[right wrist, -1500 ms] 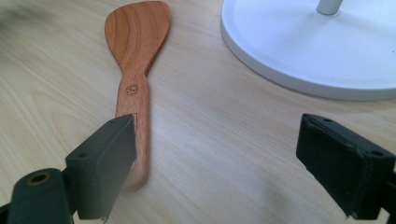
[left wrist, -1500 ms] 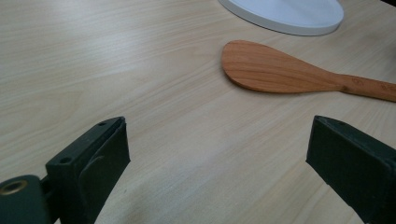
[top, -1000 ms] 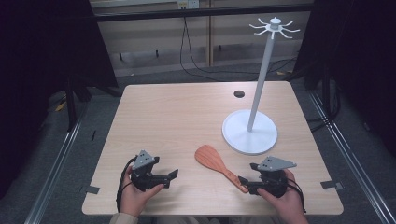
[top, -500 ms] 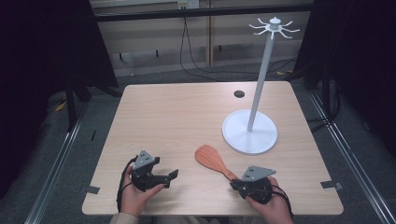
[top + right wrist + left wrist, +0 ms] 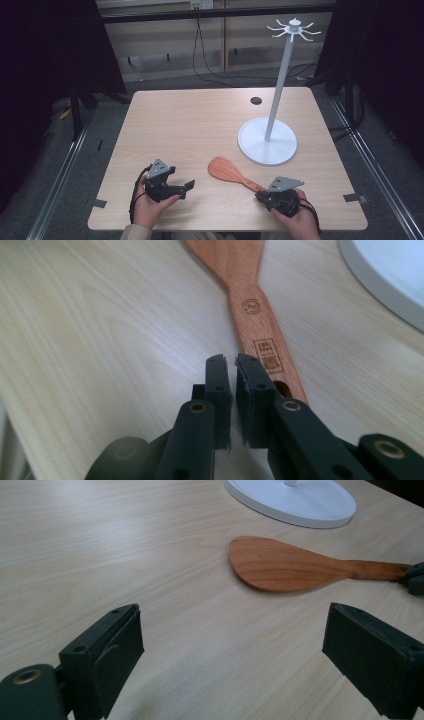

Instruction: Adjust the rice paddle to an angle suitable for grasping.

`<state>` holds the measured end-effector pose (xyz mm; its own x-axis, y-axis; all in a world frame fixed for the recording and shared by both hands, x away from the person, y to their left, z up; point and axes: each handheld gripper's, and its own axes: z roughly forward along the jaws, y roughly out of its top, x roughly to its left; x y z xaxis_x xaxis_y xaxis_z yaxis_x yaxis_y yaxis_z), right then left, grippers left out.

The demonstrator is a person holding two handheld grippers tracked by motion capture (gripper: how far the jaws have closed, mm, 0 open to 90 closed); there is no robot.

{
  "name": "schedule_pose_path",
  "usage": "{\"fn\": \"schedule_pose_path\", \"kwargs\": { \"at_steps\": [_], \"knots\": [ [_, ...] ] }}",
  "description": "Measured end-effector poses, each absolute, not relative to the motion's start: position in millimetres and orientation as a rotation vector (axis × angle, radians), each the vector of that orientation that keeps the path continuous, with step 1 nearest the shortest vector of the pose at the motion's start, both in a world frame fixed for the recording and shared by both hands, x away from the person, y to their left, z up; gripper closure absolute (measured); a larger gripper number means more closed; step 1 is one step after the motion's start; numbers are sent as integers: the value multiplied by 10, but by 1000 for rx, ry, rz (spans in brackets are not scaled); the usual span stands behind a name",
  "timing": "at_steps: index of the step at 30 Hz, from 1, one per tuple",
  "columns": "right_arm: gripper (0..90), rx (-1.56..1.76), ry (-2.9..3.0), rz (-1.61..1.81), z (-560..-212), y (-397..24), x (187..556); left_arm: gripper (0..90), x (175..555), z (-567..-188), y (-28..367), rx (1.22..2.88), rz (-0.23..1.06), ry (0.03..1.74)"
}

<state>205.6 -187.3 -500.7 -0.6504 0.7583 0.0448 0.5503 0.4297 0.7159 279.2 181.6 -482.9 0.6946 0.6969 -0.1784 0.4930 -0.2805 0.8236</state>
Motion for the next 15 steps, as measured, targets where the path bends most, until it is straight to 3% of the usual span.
{"fn": "schedule_pose_path", "kwargs": {
  "at_steps": [15],
  "knots": [
    [832,1285,2265,1006,-5028,-2160,2223,94,2831,-4859,1699,1969,234,887]
  ]
}}
